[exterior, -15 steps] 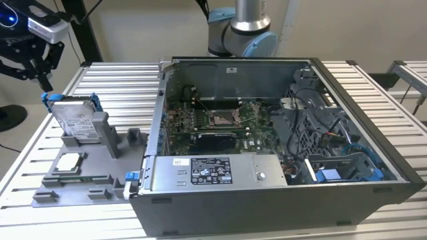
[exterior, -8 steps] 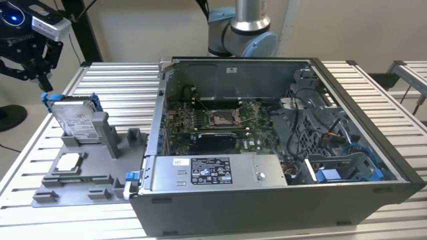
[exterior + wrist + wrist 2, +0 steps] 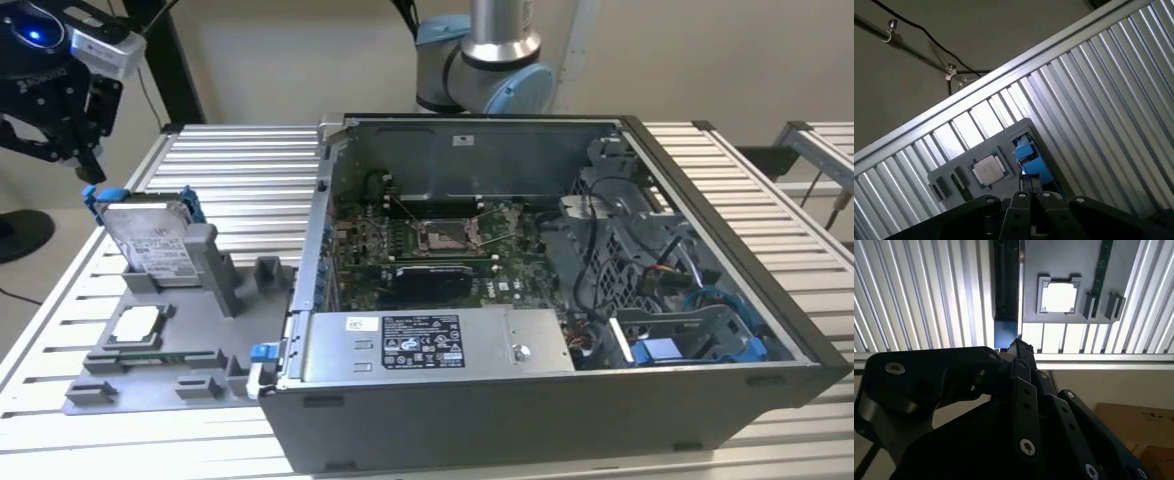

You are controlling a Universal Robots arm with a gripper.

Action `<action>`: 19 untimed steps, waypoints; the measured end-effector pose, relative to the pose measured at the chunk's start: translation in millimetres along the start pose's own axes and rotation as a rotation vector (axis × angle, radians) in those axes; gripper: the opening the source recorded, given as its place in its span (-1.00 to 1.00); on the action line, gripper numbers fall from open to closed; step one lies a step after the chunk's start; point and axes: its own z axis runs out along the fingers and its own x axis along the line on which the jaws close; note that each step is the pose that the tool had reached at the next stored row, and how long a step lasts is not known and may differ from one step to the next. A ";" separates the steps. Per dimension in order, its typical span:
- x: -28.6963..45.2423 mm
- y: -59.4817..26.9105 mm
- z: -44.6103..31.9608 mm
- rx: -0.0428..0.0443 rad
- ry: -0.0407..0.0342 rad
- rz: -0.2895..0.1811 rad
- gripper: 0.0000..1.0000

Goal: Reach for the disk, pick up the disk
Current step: 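Pick up the disk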

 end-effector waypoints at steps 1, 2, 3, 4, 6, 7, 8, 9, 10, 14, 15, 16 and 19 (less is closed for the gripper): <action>0.0 0.0 0.0 0.0004 0.0004 -0.018 -1.00; 0.0 0.0 0.1 0.0011 0.0008 -0.036 -1.00; 0.0 0.0 0.2 0.0023 0.0008 -0.054 -1.00; 0.0 0.0 0.3 0.0041 0.0005 -0.073 -1.00; 0.0 0.0 0.7 0.0102 -0.0016 -0.105 -1.00; 0.0 -0.1 0.8 0.0133 -0.0027 -0.121 -1.00; 0.0 -0.1 1.0 0.0166 -0.0039 -0.138 -1.00; -0.1 -0.1 1.2 0.0185 -0.0045 -0.153 -1.00; -0.1 -0.1 1.3 0.0193 -0.0044 -0.170 -1.00; 0.0 -0.1 1.4 0.0192 -0.0026 -0.237 -1.00; 0.0 -0.1 1.5 0.0191 -0.0021 -0.256 -1.00; 0.0 -0.1 1.5 0.0191 -0.0017 -0.274 -1.00; -0.3 -0.4 1.5 0.0188 -0.0003 -0.319 -1.00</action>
